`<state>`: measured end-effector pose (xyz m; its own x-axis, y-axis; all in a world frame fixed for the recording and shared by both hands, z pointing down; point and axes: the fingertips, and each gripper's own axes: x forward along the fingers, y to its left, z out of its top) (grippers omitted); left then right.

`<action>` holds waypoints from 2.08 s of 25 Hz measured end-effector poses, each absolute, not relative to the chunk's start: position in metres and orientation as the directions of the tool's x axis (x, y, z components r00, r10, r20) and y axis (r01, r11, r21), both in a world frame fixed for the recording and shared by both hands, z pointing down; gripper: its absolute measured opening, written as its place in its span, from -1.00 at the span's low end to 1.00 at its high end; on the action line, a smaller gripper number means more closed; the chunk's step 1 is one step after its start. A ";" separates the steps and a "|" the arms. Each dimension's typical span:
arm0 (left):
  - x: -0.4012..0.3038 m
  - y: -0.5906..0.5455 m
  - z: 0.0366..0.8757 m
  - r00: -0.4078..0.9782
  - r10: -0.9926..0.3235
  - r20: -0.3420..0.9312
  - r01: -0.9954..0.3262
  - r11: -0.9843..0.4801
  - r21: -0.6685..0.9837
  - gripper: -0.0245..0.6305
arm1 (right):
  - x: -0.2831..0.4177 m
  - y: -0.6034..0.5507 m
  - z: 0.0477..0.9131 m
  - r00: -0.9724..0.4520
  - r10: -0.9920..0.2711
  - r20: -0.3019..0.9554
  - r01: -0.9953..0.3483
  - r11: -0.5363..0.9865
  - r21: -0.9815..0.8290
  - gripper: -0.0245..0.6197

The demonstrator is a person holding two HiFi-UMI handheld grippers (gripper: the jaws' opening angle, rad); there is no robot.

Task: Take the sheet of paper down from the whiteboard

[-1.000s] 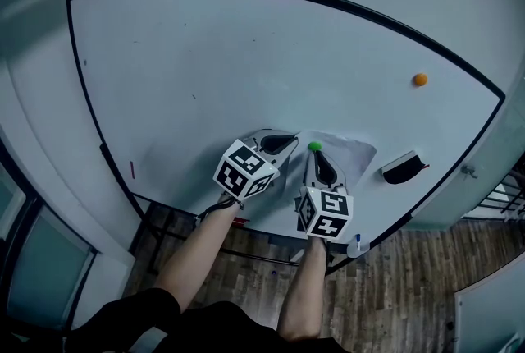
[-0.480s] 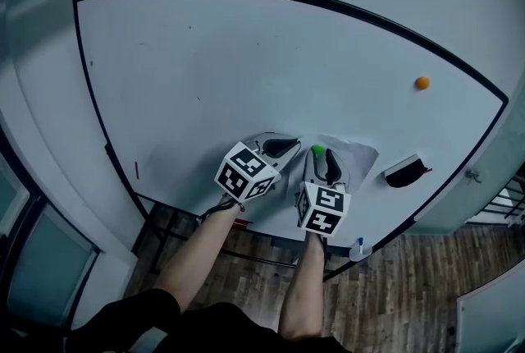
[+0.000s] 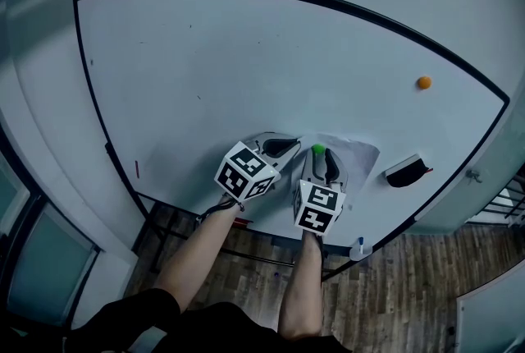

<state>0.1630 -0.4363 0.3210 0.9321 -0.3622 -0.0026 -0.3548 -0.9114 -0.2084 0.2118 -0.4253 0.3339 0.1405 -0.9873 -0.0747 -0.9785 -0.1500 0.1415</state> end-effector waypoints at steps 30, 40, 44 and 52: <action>0.152 -0.447 0.333 0.910 -0.416 0.003 -0.408 -0.895 -0.177 -0.86 | 0.206 -0.432 0.340 0.145 -0.988 -0.062 -0.981 -0.151 0.119 -0.52; 0.146 -0.448 0.341 0.890 -0.452 -0.051 -0.455 -0.889 -0.052 -0.86 | 0.203 -0.434 0.342 0.139 -0.989 -0.052 -0.982 -0.145 0.118 -0.52; 0.145 -0.448 0.341 0.889 -0.454 -0.056 -0.457 -0.889 -0.041 -0.86 | 0.202 -0.435 0.343 0.119 -0.992 -0.043 -0.986 -0.123 0.111 -0.52; 0.145 -0.447 0.339 0.893 -0.448 -0.054 -0.450 -0.893 -0.033 -0.86 | 0.203 -0.434 0.342 0.102 -0.994 -0.038 -0.989 -0.105 0.103 -0.52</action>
